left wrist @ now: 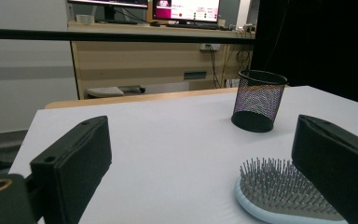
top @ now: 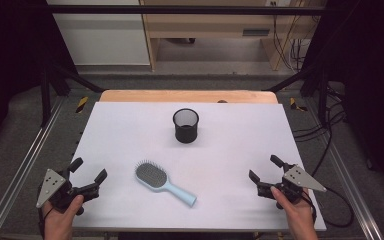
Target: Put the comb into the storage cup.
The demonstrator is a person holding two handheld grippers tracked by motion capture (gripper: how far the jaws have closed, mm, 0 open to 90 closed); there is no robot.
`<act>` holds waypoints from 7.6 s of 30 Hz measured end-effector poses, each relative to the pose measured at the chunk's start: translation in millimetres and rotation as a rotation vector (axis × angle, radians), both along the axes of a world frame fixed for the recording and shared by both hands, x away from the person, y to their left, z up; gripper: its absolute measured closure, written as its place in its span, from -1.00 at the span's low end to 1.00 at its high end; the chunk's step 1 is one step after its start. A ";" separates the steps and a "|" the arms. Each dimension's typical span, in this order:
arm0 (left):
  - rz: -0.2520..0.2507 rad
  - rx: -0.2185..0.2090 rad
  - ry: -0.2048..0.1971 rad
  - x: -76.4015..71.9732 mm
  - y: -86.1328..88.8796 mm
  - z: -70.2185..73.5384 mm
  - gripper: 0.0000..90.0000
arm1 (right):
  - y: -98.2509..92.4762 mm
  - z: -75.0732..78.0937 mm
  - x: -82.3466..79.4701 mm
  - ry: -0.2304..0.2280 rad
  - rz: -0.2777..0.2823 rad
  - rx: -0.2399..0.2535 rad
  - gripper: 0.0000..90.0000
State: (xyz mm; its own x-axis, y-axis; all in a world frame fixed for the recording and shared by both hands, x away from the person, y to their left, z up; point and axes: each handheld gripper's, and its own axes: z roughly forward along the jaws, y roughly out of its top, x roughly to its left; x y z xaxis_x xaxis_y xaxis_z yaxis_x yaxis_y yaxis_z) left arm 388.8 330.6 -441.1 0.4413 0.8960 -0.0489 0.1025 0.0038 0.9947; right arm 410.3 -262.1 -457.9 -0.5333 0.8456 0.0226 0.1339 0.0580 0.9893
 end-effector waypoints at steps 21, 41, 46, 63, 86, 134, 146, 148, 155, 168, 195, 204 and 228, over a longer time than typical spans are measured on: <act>0.012 0.008 0.021 0.9 -3.5 0.3 -0.80 | 6.1 2.8 -2.4 -0.002 -0.012 0.002 -0.86; 0.070 -0.006 -0.029 14.8 -6.8 13.2 -0.96 | 11.4 4.1 -6.4 -0.019 -0.006 -0.022 -0.87; 0.062 0.029 -0.025 38.7 -11.1 22.4 -0.95 | 9.2 4.2 -6.4 -0.021 -0.012 -0.016 -0.87; 0.006 0.071 0.088 53.9 -32.4 -2.7 -0.56 | 8.9 3.2 -6.4 -0.014 -0.017 -0.024 -0.85; -0.115 0.213 0.225 56.0 -49.0 -13.8 0.95 | 11.9 1.4 -5.5 -0.006 -0.009 -0.056 -0.84; -0.207 0.348 0.377 70.7 -92.9 -33.8 1.00 | 15.7 1.1 -6.3 0.009 0.003 -0.029 -0.83; -0.235 0.374 0.365 64.2 -113.2 -33.2 1.00 | 17.9 1.2 -5.9 0.011 -0.003 -0.051 -0.83; -0.239 0.376 0.366 62.8 -115.8 -33.0 1.00 | 18.6 1.4 -6.2 0.013 -0.002 -0.057 -0.83; -0.264 0.383 0.363 58.7 -131.1 -32.6 1.00 | 21.2 2.0 -6.6 0.015 -0.001 -0.071 -0.83; -0.295 0.401 0.351 53.1 -150.1 -32.6 1.00 | 29.8 5.2 -9.4 0.028 0.019 -0.094 -0.84; -0.306 0.380 0.312 47.2 -159.5 -30.6 0.99 | 56.6 13.6 -15.0 0.129 0.082 -0.184 -0.83; -0.212 0.248 0.183 39.9 -115.5 -11.1 0.87 | 100.7 22.3 -22.2 0.201 0.217 -0.250 -0.76; -0.015 0.052 0.038 25.6 -45.2 0.2 -0.96 | 152.8 13.7 -17.0 0.421 0.336 -0.416 -0.66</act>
